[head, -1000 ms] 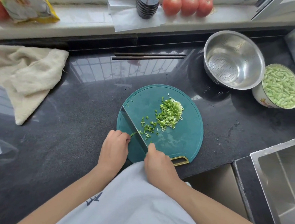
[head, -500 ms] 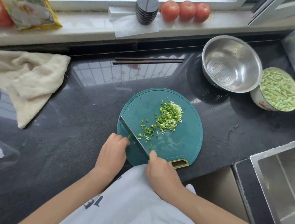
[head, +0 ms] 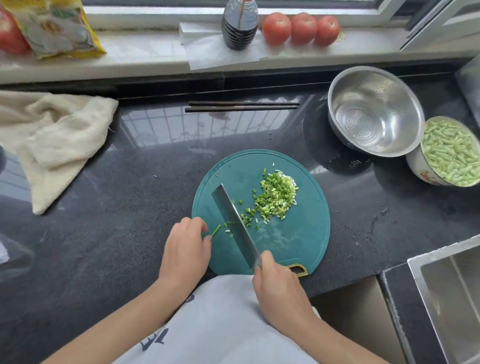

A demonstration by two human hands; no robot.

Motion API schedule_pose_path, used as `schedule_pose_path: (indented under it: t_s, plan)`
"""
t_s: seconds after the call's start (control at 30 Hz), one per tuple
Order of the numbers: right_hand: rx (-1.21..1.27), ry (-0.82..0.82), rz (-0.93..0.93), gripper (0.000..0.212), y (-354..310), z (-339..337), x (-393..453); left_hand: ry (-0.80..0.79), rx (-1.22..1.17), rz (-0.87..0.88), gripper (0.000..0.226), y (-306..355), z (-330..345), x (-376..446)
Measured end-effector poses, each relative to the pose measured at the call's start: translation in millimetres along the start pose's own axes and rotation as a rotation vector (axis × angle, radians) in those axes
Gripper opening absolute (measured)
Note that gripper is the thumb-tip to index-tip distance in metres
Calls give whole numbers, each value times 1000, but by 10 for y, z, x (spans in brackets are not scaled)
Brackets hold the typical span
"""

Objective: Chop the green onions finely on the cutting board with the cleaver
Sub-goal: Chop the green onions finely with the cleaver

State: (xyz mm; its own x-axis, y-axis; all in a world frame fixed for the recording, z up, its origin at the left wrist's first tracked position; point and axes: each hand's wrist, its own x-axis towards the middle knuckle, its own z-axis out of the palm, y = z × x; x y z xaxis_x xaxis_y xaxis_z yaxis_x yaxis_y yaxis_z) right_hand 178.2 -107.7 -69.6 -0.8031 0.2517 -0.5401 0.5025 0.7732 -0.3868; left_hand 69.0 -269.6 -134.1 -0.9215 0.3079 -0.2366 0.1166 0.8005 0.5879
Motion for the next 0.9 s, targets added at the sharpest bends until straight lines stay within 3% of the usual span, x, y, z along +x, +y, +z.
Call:
schedule_pose_path:
  t_s: [0.27, 0.47, 0.7, 0.9]
  plan:
    - [-107, -32, 7, 10, -329, 164, 290, -48, -31, -227, 12, 68, 124, 88]
    - [-14, 69, -19, 15, -304, 50, 329, -90, 10, -225, 16, 71, 43, 136]
    - [-136, -50, -28, 14, -133, 97, 25, -83, -18, -359, 33, 26, 14, 172]
    - [-59, 13, -23, 12, -448, 165, 453, -120, 11, -354, 35, 45, -16, 194]
